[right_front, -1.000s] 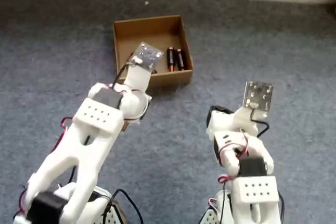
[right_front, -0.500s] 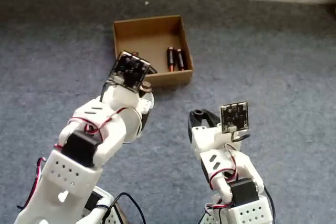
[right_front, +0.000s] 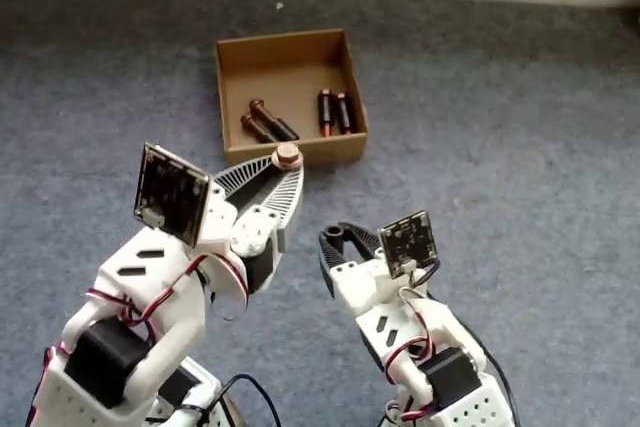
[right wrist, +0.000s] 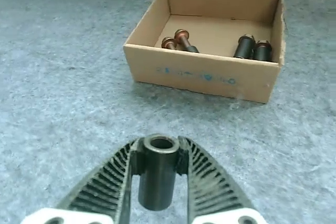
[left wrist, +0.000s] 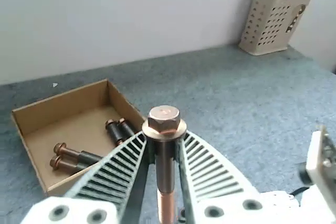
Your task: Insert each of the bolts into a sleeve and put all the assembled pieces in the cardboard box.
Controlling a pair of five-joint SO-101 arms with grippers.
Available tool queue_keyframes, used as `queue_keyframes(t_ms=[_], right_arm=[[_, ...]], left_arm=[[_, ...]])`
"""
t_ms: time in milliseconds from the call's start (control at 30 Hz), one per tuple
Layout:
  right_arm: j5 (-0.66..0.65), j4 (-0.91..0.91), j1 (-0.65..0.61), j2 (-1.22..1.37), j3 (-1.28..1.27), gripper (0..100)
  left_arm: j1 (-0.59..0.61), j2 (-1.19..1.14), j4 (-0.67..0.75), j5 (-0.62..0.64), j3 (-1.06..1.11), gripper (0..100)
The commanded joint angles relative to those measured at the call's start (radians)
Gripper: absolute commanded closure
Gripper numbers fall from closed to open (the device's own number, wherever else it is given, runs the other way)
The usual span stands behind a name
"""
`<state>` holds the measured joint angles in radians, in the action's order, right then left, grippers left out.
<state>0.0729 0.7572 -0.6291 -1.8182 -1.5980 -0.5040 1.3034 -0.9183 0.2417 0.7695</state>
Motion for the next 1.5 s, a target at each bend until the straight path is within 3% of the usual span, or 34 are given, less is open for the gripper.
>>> queue_keyframes(t_ms=[0,167,300,433,833,1467], right_arm=[[-0.011,-0.041,-0.044,-0.018,0.016,99.5],[-0.038,-0.107,-0.087,-0.018,0.018,99.5],[-0.147,-0.176,-0.124,-0.018,0.01,99.5],[-0.163,-0.22,-0.127,-0.018,0.01,99.5],[-0.164,-0.332,-0.12,-0.018,0.01,99.5],[-0.164,-0.354,-0.093,-0.019,0.018,99.5]], left_arm=[[-0.058,0.021,0.043,0.015,-0.007,99],[-0.062,0.025,0.051,0.015,0.008,99],[-0.062,0.028,0.152,0.015,0.101,99],[-0.062,0.03,0.25,0.015,0.168,99],[-0.056,0.03,0.259,0.014,0.18,99],[0.004,0.03,0.259,0.014,0.242,99]])
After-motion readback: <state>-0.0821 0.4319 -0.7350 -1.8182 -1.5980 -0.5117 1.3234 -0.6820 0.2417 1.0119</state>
